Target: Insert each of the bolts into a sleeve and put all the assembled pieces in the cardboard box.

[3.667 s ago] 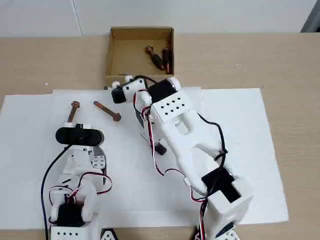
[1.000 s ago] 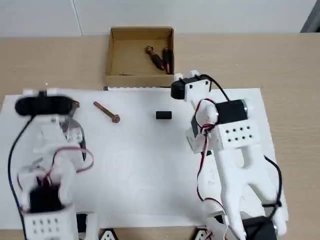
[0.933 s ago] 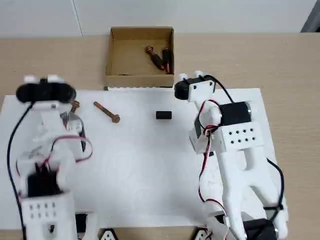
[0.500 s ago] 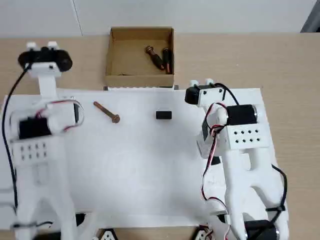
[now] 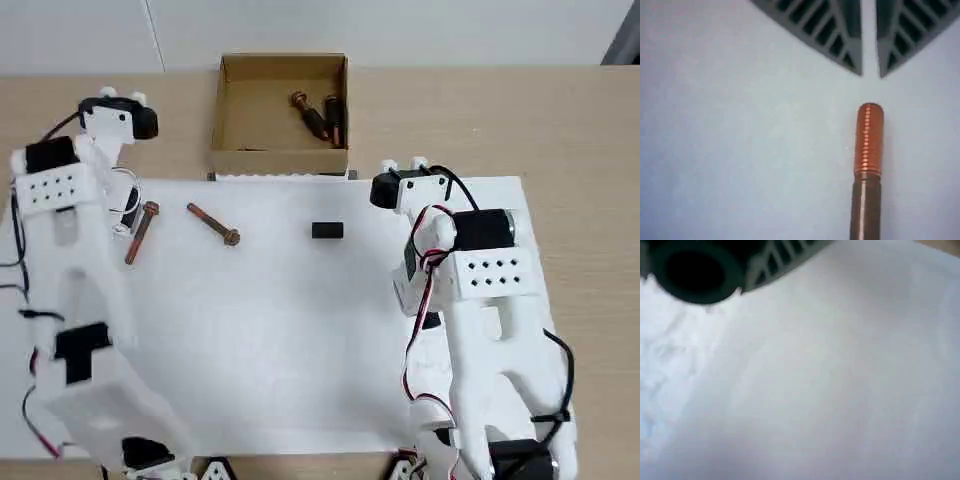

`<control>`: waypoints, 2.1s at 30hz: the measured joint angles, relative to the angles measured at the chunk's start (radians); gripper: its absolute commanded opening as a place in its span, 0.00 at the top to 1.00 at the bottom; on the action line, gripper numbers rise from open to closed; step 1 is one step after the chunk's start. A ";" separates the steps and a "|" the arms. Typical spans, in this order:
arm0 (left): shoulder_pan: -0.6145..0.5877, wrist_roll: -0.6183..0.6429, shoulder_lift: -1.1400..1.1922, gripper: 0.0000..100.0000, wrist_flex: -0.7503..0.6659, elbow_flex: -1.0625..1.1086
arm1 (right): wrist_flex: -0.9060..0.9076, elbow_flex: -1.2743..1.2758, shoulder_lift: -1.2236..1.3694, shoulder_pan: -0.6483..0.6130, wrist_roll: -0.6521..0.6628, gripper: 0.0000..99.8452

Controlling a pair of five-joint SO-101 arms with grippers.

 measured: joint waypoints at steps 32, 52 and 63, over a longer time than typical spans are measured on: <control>-0.002 -0.072 0.646 0.96 0.098 -0.629 | 0.000 0.000 0.000 0.000 0.000 0.99; -0.005 -0.069 0.631 1.00 0.098 -0.784 | 0.012 -0.005 -0.061 0.003 -0.081 1.00; 0.018 -0.068 0.178 1.00 0.097 -0.336 | 0.015 -0.003 -0.325 0.002 -0.087 1.00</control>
